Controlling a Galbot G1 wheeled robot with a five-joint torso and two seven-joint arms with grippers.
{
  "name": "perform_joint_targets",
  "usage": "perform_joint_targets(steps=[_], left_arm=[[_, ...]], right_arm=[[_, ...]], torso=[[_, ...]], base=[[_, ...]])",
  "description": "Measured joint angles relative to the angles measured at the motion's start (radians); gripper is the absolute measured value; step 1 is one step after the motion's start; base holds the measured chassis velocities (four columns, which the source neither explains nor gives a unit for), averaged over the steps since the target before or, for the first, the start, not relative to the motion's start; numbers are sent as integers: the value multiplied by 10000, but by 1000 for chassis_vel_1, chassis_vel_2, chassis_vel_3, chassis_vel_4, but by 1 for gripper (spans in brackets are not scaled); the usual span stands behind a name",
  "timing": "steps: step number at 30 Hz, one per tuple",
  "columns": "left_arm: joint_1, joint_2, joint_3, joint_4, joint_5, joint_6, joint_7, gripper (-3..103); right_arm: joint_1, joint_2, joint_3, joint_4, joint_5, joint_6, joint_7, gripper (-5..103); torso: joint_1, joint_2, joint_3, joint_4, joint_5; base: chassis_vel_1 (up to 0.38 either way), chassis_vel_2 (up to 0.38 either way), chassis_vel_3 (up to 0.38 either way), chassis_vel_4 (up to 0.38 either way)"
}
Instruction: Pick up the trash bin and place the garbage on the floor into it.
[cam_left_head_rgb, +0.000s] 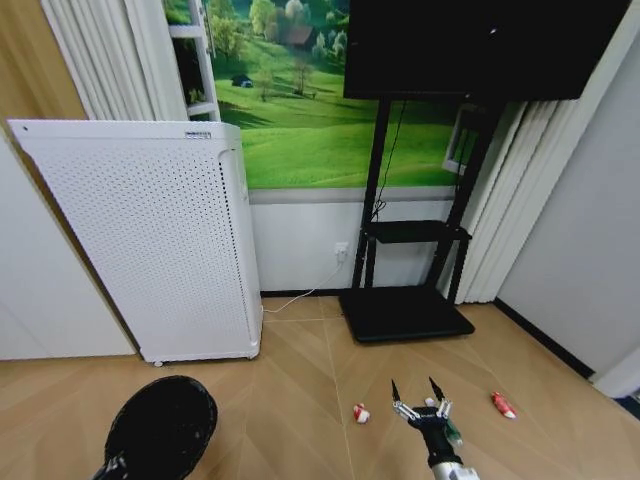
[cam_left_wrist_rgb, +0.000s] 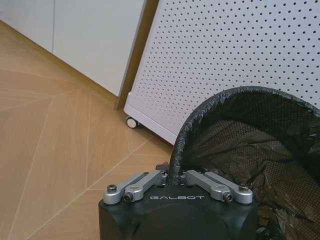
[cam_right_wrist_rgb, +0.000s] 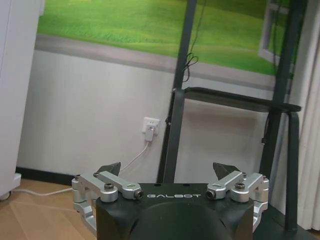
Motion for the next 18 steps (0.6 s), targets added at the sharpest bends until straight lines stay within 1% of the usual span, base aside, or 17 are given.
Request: perform_joint_targets(steps=[4, 5, 8, 9, 10, 12, 13, 14, 15, 16, 18], left_arm=[[64, -47, 41, -26, 54, -40, 52, 3], [111, -88, 53, -26, 82, -63, 82, 3], [236, -149, 38, -12, 122, -169, 192, 3], [236, -149, 38, -12, 122, -169, 192, 3], [339, -109, 43, 24, 201, -286, 282, 3], [385, -81, 47, 33, 245, -323, 326, 3], [514, -11, 59, 56, 385, -409, 441, 3], [666, 5, 66, 83, 726, -512, 545, 3], [675, -38, 56, 82, 880, -548, 557, 3], [675, -38, 56, 82, 880, -548, 557, 3], [675, -123, 40, 20, 1007, -562, 557, 3]], right_arm=[[351, -232, -375, -463, -134, -109, -17, 100], [513, -376, -585, -778, -108, -219, -99, 100], [874, -712, -1060, -1932, -168, -330, -438, 100], [874, -712, -1060, -1932, -168, -330, -438, 100], [1061, -796, -1340, -2498, -230, -331, -431, 100], [1147, -822, -1470, -2686, -232, -362, -403, 100], [1400, -860, -1786, -3143, -236, -452, -343, 100], [2221, -893, -2491, -4174, -247, -820, -151, 100], [2506, -910, -2714, -4542, -189, -1005, -11, 100], [2506, -910, -2714, -4542, -189, -1005, -11, 100], [2953, -995, -3044, -5203, -20, -1326, 127, 100]], torso=[[-2, 1, -3, 3, 3], [-4, 0, -4, 6, 2], [-7, 1, -5, 6, 2], [-7, 1, -5, 6, 2], [-7, 1, -5, 3, 0], [-7, 1, -5, 3, 0], [-6, 1, -5, 2, 3], [-6, 1, -4, 6, 2], [-6, 1, -3, 5, 3], [-6, 1, -3, 5, 3], [-6, 1, -4, 6, 1]], base=[[-34, 33, -8, -30], [70, -31, -21, 13], [60, -38, -55, 62], [32, -17, -49, 55], [0, 0, 0, 0], [0, 0, 0, 0], [0, 0, 0, 0], [0, 0, 0, 0], [0, 0, 0, 0], [0, 0, 0, 0], [0, 0, 0, 0]])
